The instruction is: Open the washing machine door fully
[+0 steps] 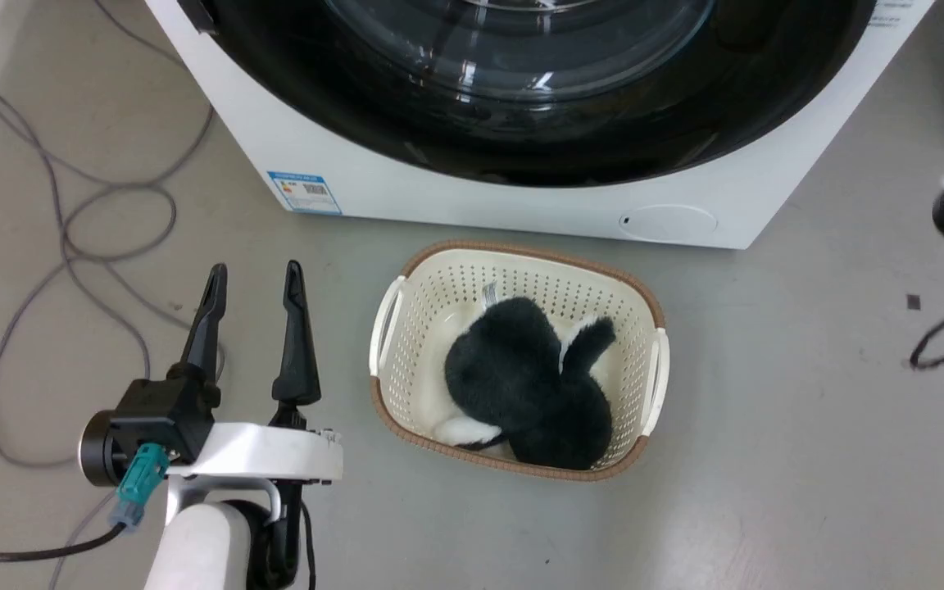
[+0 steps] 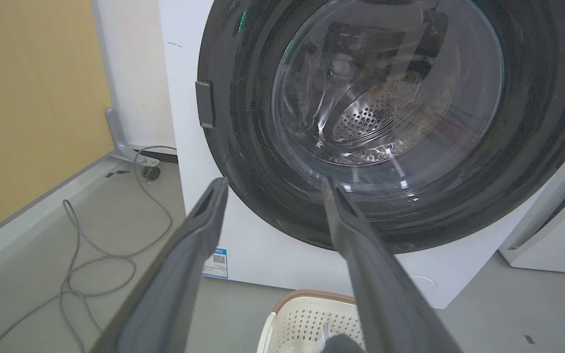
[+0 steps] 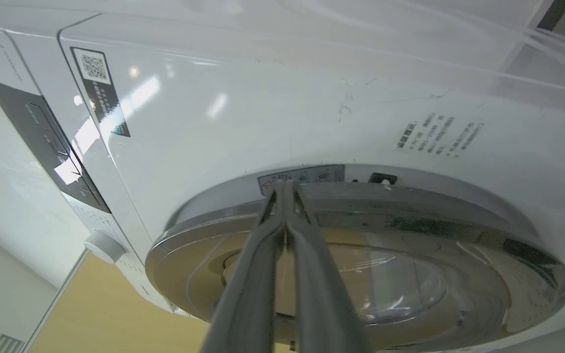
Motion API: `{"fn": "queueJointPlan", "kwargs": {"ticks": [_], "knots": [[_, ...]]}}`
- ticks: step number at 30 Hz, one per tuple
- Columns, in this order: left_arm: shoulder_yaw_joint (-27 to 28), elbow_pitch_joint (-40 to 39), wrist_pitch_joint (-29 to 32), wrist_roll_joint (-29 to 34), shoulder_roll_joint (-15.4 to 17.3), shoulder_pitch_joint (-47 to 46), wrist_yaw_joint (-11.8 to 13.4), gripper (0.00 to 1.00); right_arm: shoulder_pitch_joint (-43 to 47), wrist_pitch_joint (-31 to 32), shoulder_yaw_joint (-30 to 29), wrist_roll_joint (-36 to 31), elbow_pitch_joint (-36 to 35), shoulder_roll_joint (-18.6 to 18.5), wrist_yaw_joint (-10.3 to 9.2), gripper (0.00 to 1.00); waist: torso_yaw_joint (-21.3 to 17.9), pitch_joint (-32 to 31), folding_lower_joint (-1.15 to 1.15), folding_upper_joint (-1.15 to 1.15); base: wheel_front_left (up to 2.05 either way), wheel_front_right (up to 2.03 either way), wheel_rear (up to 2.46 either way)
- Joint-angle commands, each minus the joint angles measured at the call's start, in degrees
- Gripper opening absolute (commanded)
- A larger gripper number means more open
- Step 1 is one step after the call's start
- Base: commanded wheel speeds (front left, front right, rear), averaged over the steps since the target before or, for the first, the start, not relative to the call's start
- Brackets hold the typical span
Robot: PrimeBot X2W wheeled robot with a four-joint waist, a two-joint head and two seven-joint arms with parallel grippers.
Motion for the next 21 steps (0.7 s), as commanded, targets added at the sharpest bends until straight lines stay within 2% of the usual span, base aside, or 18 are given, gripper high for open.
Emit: {"fn": "queueJointPlan", "kwargs": {"ticks": [1, 14, 21], "knots": [[-0.1, -0.24, -0.58, -0.54, 0.06, -1.43, 0.34, 1.0, -3.24, 0.54, 0.51, 1.96, 1.73, -0.6, 0.05, 0.0, 0.27, 0.68, 0.0, 0.0, 0.0, 0.0, 0.0], [-1.04, -0.45, -2.14, -2.77, 0.07, -4.15, 0.64, 1.0, -18.43, 0.93, 6.94, 3.41, 16.75, -4.69, 0.05, 0.0, 2.64, 5.76, 0.0, 0.0, 0.0, 0.0, 0.0], [-1.2, -0.05, -2.79, -3.58, 0.07, -4.63, 0.9, 1.0, -19.74, 6.1, 9.17, 5.99, 19.52, -5.38, 0.06, 0.0, 3.51, 6.07, 0.0, 0.0, 0.0, 0.0, 0.0]]}}
